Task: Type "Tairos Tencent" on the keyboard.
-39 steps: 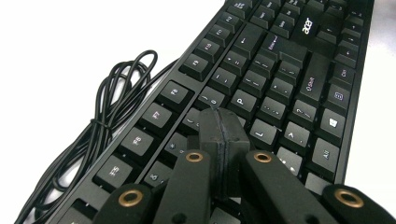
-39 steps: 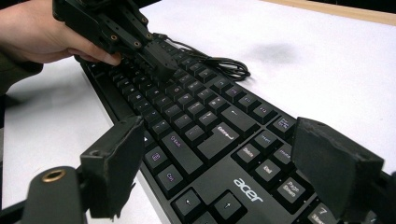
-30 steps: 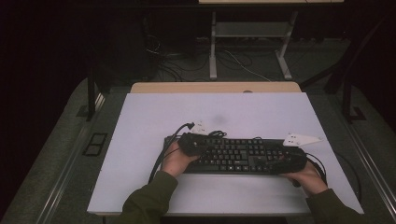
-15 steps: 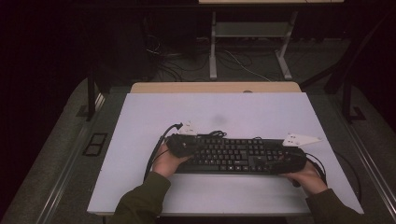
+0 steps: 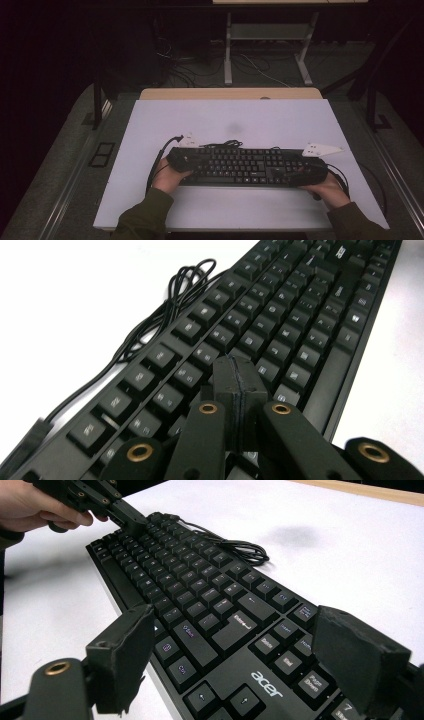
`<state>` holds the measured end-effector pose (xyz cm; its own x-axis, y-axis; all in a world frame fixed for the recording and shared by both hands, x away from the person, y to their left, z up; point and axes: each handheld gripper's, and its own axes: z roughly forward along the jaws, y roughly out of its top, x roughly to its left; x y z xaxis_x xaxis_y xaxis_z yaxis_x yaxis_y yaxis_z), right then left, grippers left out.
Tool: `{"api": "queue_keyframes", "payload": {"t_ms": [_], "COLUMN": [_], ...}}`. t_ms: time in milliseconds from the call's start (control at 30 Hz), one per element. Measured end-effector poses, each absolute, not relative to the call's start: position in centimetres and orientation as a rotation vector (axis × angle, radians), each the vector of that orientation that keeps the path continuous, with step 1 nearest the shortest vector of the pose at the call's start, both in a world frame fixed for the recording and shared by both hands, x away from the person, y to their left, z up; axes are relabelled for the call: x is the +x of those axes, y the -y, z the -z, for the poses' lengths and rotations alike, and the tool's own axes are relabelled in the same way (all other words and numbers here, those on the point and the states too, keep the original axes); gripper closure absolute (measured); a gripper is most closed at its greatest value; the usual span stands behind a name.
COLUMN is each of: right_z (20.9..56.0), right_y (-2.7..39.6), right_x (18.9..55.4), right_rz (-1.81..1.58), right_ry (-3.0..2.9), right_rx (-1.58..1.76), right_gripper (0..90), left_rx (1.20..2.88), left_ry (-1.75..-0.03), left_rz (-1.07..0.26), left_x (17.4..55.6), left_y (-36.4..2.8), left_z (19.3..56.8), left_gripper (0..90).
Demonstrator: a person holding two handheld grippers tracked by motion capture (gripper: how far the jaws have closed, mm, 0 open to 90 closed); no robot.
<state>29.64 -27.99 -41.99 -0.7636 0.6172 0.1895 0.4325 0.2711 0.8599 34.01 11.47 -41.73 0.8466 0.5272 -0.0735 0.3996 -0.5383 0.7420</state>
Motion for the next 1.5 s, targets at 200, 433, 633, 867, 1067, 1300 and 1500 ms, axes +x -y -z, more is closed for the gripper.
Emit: {"api": "queue_keyframes", "payload": {"t_ms": [200,433,633,867,1067,1300,1500], "right_z": [42.0,42.0,42.0,42.0,42.0,42.0,42.0], "right_y": [27.9,27.9,27.9,27.9,28.0,28.0,28.0], "right_x": [29.6,29.7,29.6,29.6,29.6,29.6,29.6], "right_rz": [-1.498,-1.498,-1.497,-1.496,-1.496,-1.496,-1.497], "right_ry": [-2.353,-2.351,-2.354,-2.354,-2.352,-2.352,-2.349], "right_rx": [0.985,0.989,0.984,0.984,0.984,0.983,0.975], "right_gripper": [17.0,17.0,17.0,16.9,17.0,17.0,17.0], "left_rx": [2.208,2.217,2.221,2.228,2.229,2.241,2.234], "left_ry": [-0.691,-0.692,-0.696,-0.694,-0.695,-0.693,-0.686], "left_rz": [-0.208,-0.207,-0.204,-0.204,-0.201,-0.197,-0.211], "left_x": [34.4,34.9,35.1,35.1,35.1,35.1,35.0], "left_y": [-11.7,-11.4,-11.3,-11.3,-11.2,-11.1,-11.2], "left_z": [42.2,42.7,42.8,42.9,43.0,43.2,42.8], "left_gripper": [88.8,88.8,88.8,88.8,88.8,88.8,88.8]}}
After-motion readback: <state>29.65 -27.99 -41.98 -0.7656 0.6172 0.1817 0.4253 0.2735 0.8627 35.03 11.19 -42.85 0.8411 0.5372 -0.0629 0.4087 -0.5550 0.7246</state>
